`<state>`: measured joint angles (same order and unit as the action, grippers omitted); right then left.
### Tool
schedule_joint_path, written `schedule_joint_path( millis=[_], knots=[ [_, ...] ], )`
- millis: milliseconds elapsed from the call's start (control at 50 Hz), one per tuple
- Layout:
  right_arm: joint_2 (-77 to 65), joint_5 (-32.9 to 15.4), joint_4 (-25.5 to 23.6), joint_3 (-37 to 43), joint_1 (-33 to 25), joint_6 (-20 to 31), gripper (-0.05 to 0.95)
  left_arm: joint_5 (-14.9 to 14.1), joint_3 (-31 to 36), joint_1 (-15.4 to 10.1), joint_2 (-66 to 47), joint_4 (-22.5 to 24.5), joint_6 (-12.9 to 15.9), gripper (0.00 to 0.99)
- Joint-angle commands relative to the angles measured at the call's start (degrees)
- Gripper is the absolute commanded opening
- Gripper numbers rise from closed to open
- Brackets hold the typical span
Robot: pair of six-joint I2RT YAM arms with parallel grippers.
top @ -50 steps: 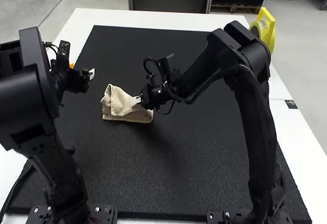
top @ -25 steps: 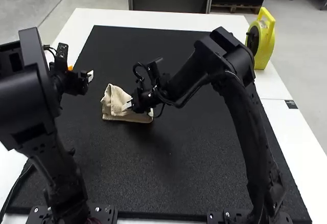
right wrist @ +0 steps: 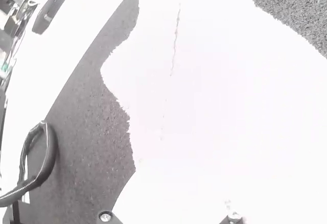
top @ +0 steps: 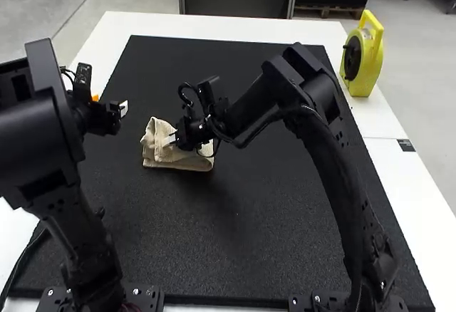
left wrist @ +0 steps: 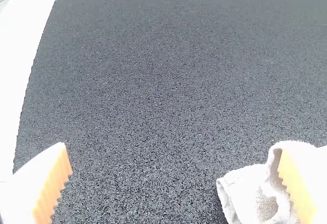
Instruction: Fold the towel.
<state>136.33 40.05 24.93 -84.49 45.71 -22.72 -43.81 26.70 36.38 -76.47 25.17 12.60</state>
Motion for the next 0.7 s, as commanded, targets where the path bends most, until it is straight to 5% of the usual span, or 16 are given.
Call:
schedule_joint_path(
  millis=[0,680],
  knots=[
    [0.16,0.2,0.3,-1.47,1.75,0.13,-0.02,-1.36,-0.16,0.53,0.7,0.32,0.58,0.961],
    [5.87,2.22,0.91,-10.96,3.59,-1.89,-0.02,-1.72,-1.03,0.53,1.76,0.06,0.85,0.961]
  ],
)
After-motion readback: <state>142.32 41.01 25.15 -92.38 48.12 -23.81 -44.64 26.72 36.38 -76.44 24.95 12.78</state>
